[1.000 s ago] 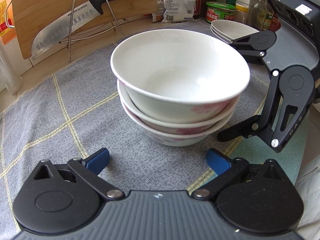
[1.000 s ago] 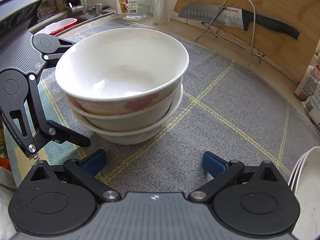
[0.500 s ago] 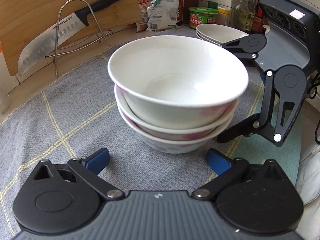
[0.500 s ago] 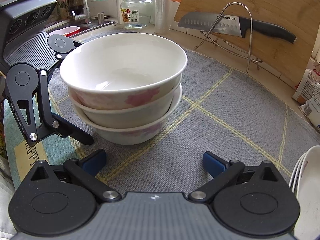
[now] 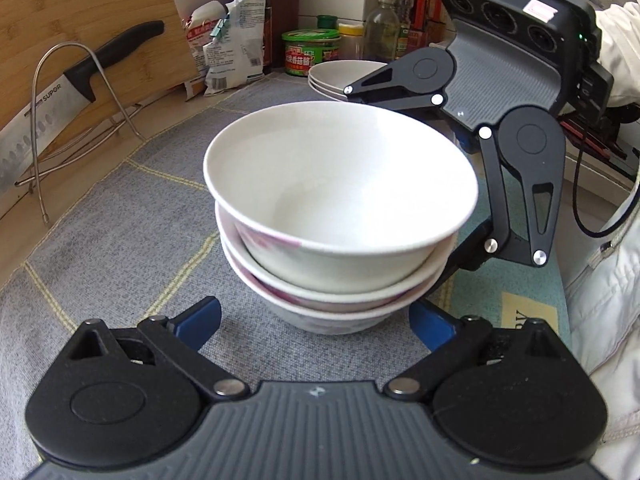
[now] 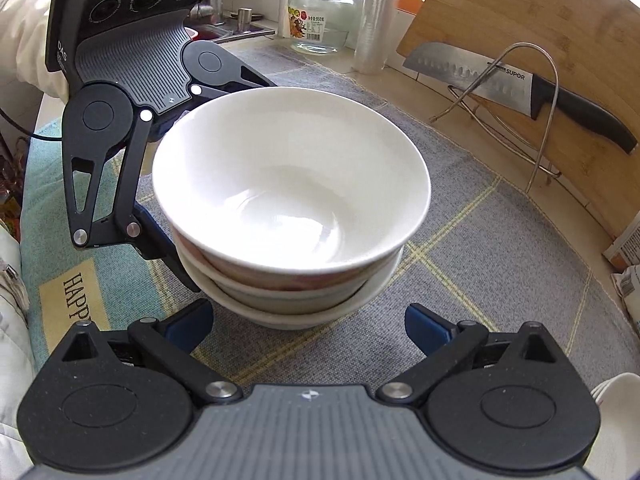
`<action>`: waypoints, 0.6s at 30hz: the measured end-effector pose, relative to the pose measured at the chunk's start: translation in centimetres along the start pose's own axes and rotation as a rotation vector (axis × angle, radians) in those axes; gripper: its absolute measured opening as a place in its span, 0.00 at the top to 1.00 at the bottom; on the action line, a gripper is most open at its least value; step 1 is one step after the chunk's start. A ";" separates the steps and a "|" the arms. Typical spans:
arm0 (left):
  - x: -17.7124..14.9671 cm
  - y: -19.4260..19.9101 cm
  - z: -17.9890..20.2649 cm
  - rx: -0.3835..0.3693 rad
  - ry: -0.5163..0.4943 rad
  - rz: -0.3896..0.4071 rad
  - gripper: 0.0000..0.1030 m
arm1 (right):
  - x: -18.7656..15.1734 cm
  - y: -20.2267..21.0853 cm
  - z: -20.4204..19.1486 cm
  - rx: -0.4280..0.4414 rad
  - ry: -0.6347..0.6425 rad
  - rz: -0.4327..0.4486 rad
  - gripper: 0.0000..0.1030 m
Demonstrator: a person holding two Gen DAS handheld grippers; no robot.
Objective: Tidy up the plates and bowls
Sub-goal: 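Lift the bowl stack with both grippers and carry it toward the plate stack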
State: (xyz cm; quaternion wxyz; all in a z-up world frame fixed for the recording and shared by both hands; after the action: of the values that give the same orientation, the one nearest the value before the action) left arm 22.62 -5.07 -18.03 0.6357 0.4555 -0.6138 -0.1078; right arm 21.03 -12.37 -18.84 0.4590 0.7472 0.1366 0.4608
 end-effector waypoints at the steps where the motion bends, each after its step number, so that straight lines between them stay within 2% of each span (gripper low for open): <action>1: 0.0 0.0 0.1 -0.016 -0.007 -0.002 0.07 | 0.2 -0.1 0.0 0.009 0.000 0.001 0.00; 7: -0.2 -0.5 0.3 -0.058 -0.054 -0.006 0.10 | 1.0 -0.3 0.4 0.057 0.022 -0.003 0.00; 18: 0.0 -0.7 -0.2 -0.082 -0.066 -0.020 0.14 | 1.6 -0.5 0.3 0.130 0.044 -0.027 0.10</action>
State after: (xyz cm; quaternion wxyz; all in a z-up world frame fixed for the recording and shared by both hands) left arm 23.10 -5.30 -18.49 0.6321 0.4314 -0.6248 -0.1544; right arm 22.27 -11.26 -18.33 0.4126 0.7632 0.1863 0.4611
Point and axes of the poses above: each gripper's, at about its wrist camera, not at the fingertips, and y roughly against the way its jaws point, z to its right, x to its top, the point moved 9 cm from there along -y, roughly the way its jaws point, and after that the axes turned 15 degrees about x, right-handed, at the moved point
